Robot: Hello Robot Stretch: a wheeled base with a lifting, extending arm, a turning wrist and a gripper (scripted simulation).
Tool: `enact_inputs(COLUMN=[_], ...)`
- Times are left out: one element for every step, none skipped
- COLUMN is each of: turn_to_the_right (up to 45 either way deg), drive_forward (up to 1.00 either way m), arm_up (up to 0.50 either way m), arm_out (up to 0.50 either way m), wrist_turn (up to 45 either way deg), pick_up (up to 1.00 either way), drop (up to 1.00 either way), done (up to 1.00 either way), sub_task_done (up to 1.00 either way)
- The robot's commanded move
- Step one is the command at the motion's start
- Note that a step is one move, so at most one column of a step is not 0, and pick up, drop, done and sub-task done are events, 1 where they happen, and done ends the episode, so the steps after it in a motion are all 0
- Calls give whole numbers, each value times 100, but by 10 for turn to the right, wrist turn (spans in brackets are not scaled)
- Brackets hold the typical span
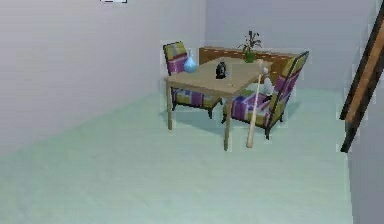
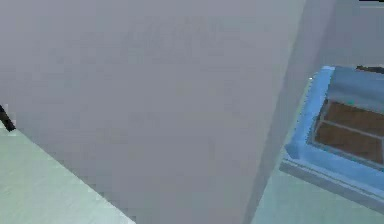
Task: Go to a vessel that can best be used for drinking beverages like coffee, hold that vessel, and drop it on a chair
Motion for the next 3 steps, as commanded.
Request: enact_inputs(turn_to_the_right=[330,0,0], drive_forward=[0,100,100], arm_up=[0,0,0], arm_out=[0,0,0], wrist_turn=[0,0,0], pick_up=[0,0,0], drop=[0,0,0], done=[0,0,0], sub_task_done=[0,0,0])
